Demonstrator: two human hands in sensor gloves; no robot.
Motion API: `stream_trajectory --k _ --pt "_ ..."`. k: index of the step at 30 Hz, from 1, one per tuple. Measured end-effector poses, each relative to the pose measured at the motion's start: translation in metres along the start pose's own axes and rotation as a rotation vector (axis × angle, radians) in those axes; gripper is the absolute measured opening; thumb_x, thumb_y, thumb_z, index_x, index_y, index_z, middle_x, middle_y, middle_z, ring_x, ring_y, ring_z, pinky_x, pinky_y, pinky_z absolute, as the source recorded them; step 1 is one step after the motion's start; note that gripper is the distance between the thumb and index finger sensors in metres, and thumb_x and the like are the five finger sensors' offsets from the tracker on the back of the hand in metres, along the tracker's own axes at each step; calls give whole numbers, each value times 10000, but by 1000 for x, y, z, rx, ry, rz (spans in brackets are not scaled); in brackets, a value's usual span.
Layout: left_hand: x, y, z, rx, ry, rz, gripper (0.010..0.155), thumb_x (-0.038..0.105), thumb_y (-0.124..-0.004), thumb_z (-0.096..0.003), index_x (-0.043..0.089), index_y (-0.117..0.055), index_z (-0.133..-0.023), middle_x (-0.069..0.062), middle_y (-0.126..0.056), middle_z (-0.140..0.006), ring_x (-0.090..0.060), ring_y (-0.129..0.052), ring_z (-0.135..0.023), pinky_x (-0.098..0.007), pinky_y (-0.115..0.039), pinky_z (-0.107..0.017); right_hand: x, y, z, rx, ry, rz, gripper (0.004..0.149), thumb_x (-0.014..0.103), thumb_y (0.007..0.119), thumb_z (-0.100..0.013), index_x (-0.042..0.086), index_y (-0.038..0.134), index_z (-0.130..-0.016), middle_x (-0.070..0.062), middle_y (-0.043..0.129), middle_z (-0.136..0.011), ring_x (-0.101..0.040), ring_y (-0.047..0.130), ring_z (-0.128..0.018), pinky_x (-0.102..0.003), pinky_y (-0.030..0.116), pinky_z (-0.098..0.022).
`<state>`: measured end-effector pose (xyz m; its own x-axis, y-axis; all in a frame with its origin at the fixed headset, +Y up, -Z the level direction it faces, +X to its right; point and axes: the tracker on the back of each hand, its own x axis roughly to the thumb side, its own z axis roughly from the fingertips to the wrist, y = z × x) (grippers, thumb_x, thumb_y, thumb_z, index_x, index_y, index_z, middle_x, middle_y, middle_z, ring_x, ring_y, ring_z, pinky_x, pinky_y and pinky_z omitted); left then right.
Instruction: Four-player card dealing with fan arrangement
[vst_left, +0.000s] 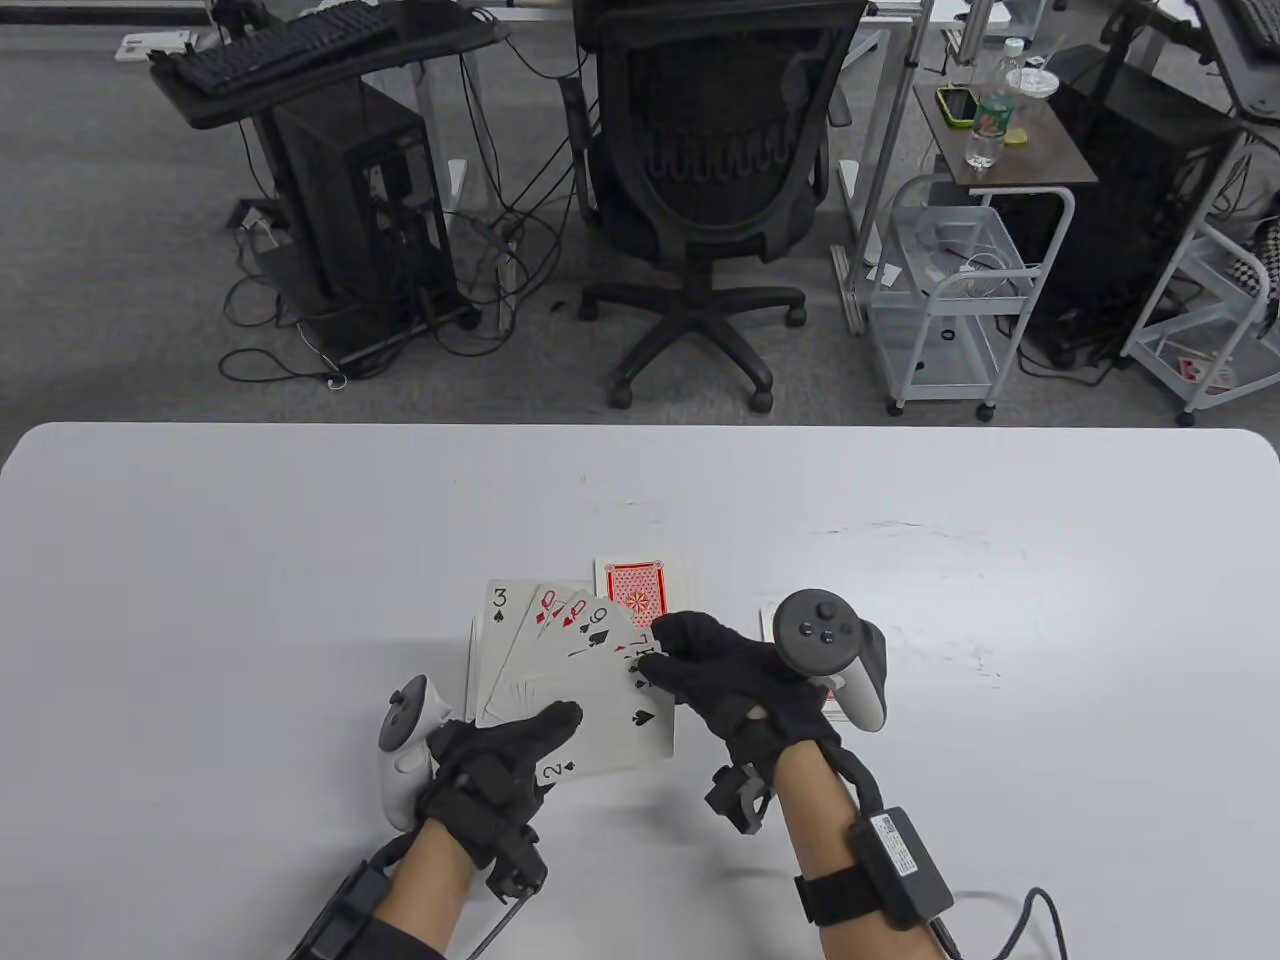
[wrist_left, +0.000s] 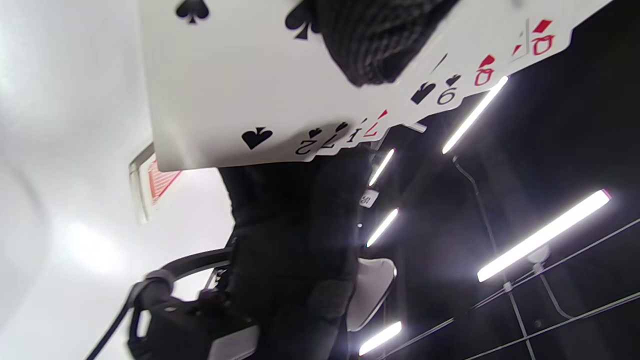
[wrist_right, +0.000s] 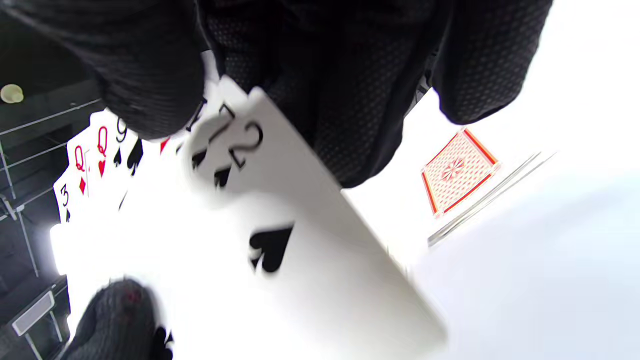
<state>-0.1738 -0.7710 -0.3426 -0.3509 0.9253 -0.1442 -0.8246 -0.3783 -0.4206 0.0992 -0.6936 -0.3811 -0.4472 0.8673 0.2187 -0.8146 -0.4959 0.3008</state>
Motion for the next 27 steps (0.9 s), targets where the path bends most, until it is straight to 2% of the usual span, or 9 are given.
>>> stream_trajectory --k 2,4,7,11,14,17,19,21,27 --pt "0 0 1 11 -15 20 576 252 -793 -545 466 -559 -1025 152 -713 -1069 -247 -807 -988 -456 -751 -691 5 4 2 -134 -32 8 484 295 899 -481 180 750 -927 -69 877 -783 -272 1028 -561 -601 727 -536" --pt "1 0 2 39 -36 31 579 248 -792 -545 469 -554 -1024 159 -711 -1069 -241 -806 -989 -452 -752 -692 7 6 4 -195 -65 23 524 280 914 -467 149 735 -942 -79 885 -774 -255 1047 -549 -572 748 -543" --pt "1 0 4 79 -60 35 579 245 -789 -548 475 -547 -1022 164 -702 -1071 -237 -793 -999 -452 -749 -696 9 9 8 -299 -78 20 478 257 902 -479 125 763 -917 -110 898 -773 -289 1062 -571 -568 755 -541" --pt "1 2 10 202 -90 58 581 243 -783 -548 477 -536 -1019 167 -686 -1073 -240 -777 -1003 -450 -742 -697 18 21 10 -257 -166 63 520 258 843 -529 109 687 -1003 -223 724 -953 -453 903 -796 -654 681 -553" --pt "2 5 11 223 -90 45 582 245 -782 -546 478 -533 -1018 169 -684 -1071 -238 -776 -1003 -450 -743 -695 24 29 11 -269 -220 119 548 294 847 -525 108 655 -1004 -230 651 -997 -498 819 -860 -678 653 -559" --pt "3 4 9 178 -90 24 581 244 -788 -542 473 -543 -1017 165 -695 -1067 -239 -786 -997 -452 -747 -690 24 29 11 -286 -166 51 519 349 849 -527 121 658 -952 -212 689 -961 -480 855 -827 -658 674 -555" --pt "3 2 7 159 -91 11 587 242 -797 -537 470 -548 -1017 163 -701 -1064 -240 -794 -992 -454 -752 -685 23 25 13 -361 -143 38 427 313 854 -520 113 727 -875 -200 776 -885 -446 931 -750 -635 717 -526" --pt "3 -1 6 129 -88 -7 590 243 -801 -535 468 -546 -1018 162 -699 -1064 -240 -798 -988 -452 -755 -682 22 21 12 -326 -146 68 428 314 822 -535 95 698 -882 -197 782 -867 -430 945 -738 -619 734 -520" --pt "3 -1 4 101 -77 -33 597 224 -811 -528 469 -560 -1012 157 -712 -1059 -242 -815 -975 -450 -771 -668 16 7 11 -355 -116 -12 434 276 753 -530 59 641 -889 -154 843 -764 -362 1027 -625 -565 803 -462"
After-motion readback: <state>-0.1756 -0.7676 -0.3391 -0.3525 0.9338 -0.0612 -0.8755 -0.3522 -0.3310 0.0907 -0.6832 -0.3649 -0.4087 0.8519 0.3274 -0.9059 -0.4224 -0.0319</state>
